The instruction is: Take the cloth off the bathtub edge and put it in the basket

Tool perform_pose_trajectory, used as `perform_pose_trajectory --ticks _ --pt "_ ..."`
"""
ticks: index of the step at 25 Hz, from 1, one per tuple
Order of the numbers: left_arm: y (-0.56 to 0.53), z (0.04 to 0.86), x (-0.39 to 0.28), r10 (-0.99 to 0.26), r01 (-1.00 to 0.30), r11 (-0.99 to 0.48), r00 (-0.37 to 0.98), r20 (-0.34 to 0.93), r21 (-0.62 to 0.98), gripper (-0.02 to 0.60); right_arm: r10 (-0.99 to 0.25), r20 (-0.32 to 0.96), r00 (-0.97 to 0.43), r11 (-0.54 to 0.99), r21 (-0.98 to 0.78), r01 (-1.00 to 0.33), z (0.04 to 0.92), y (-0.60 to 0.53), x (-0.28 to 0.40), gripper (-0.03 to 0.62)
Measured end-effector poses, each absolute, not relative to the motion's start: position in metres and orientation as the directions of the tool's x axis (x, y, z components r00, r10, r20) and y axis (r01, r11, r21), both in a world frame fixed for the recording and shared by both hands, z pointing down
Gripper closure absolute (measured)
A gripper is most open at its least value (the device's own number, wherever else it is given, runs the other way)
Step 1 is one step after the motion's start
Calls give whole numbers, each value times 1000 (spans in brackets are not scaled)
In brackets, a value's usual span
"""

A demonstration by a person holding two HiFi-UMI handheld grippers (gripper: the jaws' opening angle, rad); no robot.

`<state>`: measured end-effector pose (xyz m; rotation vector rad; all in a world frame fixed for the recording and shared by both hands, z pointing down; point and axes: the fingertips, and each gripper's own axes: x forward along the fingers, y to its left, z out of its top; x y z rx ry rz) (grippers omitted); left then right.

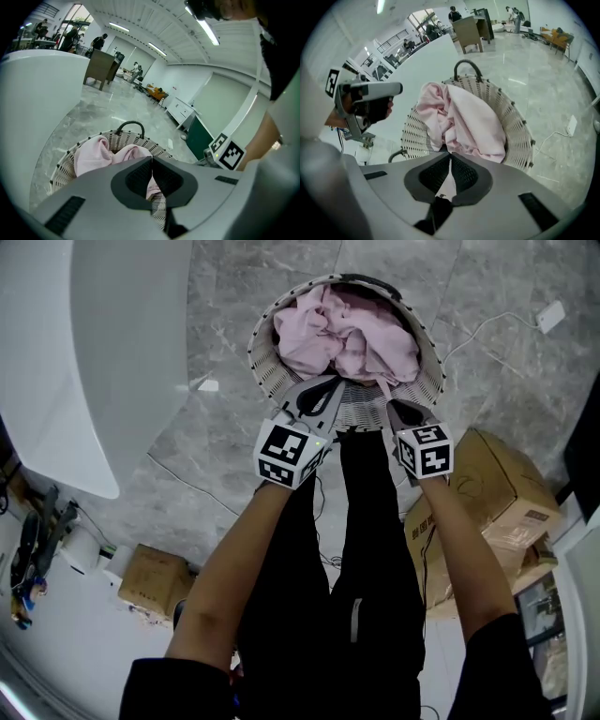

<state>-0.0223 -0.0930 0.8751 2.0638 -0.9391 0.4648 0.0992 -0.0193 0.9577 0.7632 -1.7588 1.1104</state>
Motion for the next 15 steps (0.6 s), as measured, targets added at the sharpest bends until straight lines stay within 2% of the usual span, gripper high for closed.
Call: perform_pose_trajectory --ticks 3,7,15 --pt "-94 871 -22 -459 -748 -423 664 591 511 565 -88 884 -459 394 -393 -831 944 -49 88 556" --pt "-97 871 -27 -470 -756 -415 654 593 505 566 -155 836 -526 295 -469 -833 935 -81 74 557" --pt "-91 870 -34 -466 -755 -419 655 595 504 565 -232 798 -556 254 -502 -827 929 -136 51 557"
